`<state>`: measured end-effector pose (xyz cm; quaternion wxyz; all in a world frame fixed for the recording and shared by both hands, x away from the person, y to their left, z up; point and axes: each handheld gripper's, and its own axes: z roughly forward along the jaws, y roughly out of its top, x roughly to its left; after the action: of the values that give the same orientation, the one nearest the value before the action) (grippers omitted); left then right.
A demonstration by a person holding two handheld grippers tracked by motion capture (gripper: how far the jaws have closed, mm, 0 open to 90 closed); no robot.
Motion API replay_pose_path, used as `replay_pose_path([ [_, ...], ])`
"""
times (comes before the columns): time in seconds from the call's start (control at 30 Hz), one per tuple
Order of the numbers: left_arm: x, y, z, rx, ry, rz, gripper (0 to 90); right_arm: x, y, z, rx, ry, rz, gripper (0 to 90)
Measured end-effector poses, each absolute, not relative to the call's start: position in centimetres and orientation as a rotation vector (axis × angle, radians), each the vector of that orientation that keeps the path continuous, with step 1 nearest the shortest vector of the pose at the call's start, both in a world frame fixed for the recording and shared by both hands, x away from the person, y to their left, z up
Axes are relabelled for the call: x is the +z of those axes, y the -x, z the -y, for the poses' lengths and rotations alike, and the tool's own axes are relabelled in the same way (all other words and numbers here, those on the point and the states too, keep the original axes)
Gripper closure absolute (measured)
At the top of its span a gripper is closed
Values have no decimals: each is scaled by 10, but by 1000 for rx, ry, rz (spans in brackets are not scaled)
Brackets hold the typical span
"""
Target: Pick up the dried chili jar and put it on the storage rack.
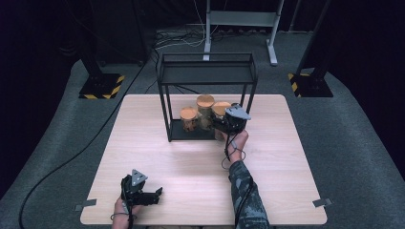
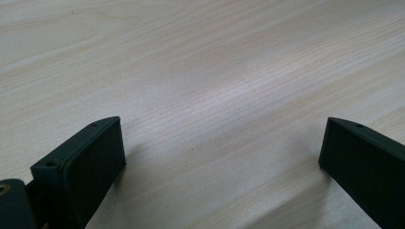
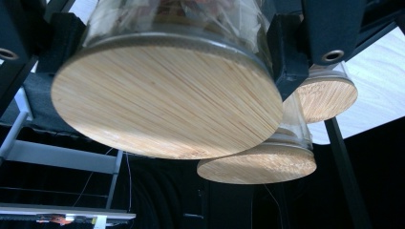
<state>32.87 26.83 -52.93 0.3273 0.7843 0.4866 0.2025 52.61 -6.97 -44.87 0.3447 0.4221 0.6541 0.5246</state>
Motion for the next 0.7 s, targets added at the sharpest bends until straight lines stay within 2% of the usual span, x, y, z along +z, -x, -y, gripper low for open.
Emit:
replay_pose_path([
  [0.7,-529,-329,-268,530,-2055,-1273,9,-454,-538,71,1387,-1066,-1678,245],
])
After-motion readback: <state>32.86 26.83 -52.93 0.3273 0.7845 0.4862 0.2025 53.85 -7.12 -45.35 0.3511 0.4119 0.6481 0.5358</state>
